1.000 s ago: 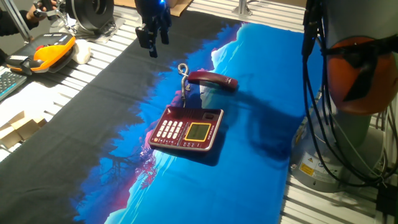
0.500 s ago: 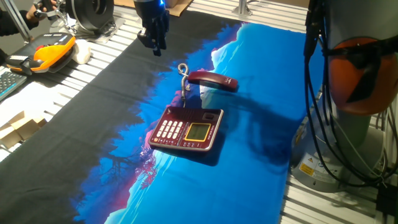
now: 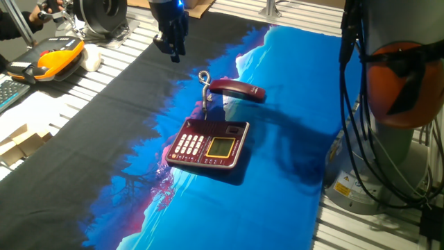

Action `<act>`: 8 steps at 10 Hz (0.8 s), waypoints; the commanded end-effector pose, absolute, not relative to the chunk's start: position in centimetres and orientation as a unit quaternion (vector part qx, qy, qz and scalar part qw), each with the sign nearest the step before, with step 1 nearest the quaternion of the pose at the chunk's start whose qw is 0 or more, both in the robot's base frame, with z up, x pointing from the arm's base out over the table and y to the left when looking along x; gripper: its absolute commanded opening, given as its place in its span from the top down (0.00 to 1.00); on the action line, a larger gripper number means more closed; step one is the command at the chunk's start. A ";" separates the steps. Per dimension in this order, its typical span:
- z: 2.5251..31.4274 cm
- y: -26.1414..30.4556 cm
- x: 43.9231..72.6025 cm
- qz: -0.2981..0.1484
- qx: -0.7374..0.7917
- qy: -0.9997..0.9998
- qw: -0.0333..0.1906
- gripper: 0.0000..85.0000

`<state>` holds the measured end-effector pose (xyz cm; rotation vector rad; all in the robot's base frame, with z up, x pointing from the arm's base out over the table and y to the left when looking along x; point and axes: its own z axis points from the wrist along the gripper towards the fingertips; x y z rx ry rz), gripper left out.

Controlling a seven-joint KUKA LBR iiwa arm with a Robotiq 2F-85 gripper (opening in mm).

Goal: Place the handset of the telephone on the corresponding phone cradle

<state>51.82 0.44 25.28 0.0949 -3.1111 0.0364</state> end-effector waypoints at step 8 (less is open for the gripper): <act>25.2 0.4 51.8 0.016 0.042 -0.999 -0.012 0.40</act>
